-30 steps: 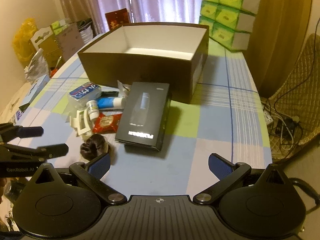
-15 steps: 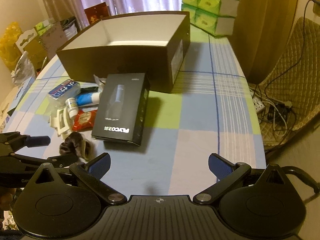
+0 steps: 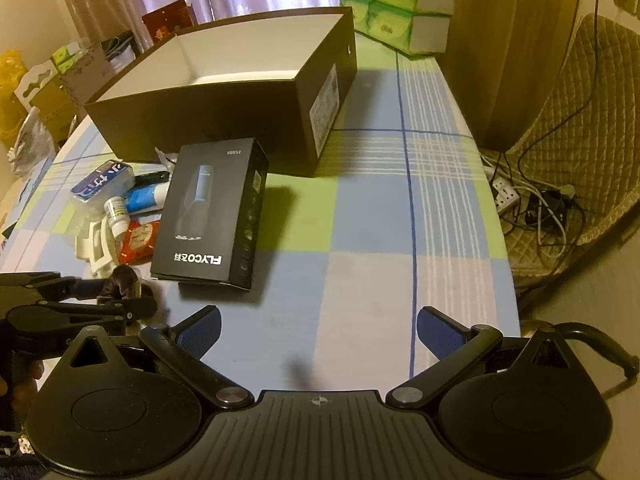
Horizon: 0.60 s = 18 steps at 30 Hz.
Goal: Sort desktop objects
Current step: 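Grasp the brown scrunchie with the left tool while the right tool grasps the black FLYCO box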
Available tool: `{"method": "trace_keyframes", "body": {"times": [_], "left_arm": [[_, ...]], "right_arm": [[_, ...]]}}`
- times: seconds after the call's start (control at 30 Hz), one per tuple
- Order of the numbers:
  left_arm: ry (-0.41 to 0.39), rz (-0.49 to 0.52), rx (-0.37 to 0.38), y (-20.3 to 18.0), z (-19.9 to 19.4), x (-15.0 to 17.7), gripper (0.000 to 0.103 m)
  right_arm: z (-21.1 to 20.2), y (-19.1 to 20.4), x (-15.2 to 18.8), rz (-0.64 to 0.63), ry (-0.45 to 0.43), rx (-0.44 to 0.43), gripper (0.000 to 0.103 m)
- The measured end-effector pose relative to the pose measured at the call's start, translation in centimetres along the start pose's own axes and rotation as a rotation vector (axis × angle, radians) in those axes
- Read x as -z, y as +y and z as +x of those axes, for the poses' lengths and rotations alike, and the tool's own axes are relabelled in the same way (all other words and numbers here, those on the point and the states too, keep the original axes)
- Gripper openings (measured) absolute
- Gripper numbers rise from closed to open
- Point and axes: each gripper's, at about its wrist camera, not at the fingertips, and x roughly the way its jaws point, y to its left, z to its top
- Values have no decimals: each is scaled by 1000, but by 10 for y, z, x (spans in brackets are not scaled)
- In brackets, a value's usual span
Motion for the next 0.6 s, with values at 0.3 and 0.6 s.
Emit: {"method": "trace_keyframes", "body": {"times": [0.3, 0.6], "left_arm": [[-53, 21, 9, 10, -17, 3, 23], [-114, 26, -6, 29, -55, -9, 23]], "right_arm": [[9, 9, -7, -4, 5, -44, 101], [28, 36, -22, -19, 11, -109, 101]]}}
